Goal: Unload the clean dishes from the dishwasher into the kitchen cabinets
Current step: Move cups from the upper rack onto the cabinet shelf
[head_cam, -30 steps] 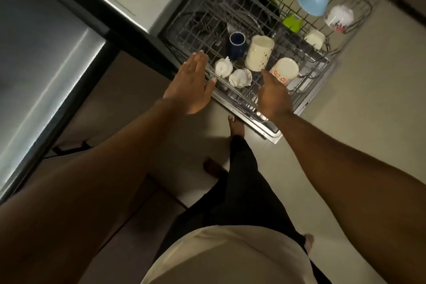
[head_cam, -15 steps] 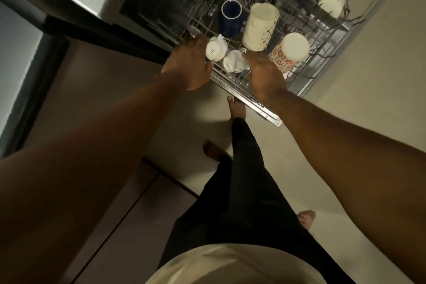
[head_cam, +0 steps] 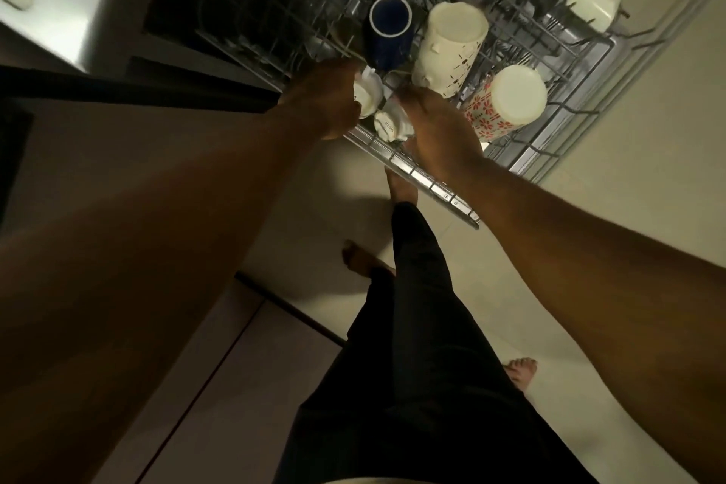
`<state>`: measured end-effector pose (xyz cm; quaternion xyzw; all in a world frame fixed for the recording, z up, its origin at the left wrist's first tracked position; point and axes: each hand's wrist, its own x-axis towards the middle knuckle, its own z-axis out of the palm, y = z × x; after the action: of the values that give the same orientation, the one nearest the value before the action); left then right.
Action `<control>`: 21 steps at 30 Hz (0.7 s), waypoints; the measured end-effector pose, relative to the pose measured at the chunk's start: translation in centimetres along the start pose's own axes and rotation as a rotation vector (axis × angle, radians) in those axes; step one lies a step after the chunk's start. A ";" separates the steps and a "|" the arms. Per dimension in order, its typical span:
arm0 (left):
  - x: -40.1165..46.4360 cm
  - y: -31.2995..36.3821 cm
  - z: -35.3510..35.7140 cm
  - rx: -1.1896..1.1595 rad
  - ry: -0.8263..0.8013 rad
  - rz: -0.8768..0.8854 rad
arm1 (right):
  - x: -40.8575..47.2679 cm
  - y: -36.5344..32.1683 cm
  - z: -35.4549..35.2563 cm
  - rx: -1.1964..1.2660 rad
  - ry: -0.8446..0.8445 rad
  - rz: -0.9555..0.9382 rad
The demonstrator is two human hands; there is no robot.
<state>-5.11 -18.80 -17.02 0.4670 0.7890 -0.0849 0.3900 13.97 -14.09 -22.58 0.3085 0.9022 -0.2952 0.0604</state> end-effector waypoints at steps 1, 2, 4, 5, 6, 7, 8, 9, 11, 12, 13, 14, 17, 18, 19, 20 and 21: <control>0.5 0.1 0.0 0.012 -0.013 -0.008 | 0.2 0.2 0.1 -0.004 -0.006 -0.007; 0.9 0.3 0.1 0.023 -0.028 -0.014 | 0.3 0.4 0.1 -0.006 -0.012 -0.017; 1.7 0.6 0.3 0.054 -0.060 -0.028 | 0.4 0.9 0.3 -0.007 -0.011 -0.030; 1.9 0.8 0.4 0.064 -0.070 -0.036 | 0.4 1.0 0.4 -0.002 -0.005 -0.036; 2.1 1.0 0.5 0.070 -0.072 -0.045 | 0.3 1.2 0.4 0.006 -0.004 -0.041; 2.3 1.2 0.7 0.076 -0.070 -0.054 | 0.1 1.3 0.5 0.016 -0.003 -0.049; 2.4 1.4 0.8 0.085 -0.069 -0.062 | -0.1 1.4 0.6 0.028 -0.004 -0.055; 2.6 1.6 0.9 0.089 -0.071 -0.069 | -0.4 1.5 0.6 0.043 -0.007 -0.053; 2.7 1.8 1.1 0.077 -0.075 -0.081 | -1.1 1.7 0.7 0.093 -0.003 -0.028; 2.9 1.8 1.2 0.068 -0.075 -0.085 | -1.5 1.8 0.8 0.124 0.004 -0.015; 3.0 1.8 1.3 0.059 -0.073 -0.087 | -1.8 1.8 0.8 0.152 0.013 -0.002; 3.1 1.8 1.4 0.045 -0.068 -0.089 | -2.2 1.9 0.9 0.175 0.026 0.008; 3.4 1.5 1.6 -0.011 -0.051 -0.096 | -3.1 1.8 0.9 0.250 0.080 0.042; 3.3 1.5 1.6 -0.025 -0.050 -0.093 | -3.4 1.7 0.8 0.274 0.095 0.057; 3.3 1.4 1.6 -0.038 -0.047 -0.086 | -3.6 1.6 0.7 0.298 0.107 0.078; 3.2 1.3 1.6 -0.051 -0.042 -0.077 | -3.7 1.5 0.6 0.325 0.117 0.103; 3.1 1.3 1.5 -0.063 -0.036 -0.071 | -3.9 1.4 0.4 0.351 0.126 0.131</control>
<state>-4.03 -16.74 -19.89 0.4246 0.8003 -0.0822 0.4152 17.85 -15.46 -22.49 0.3899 0.8170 -0.4236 -0.0317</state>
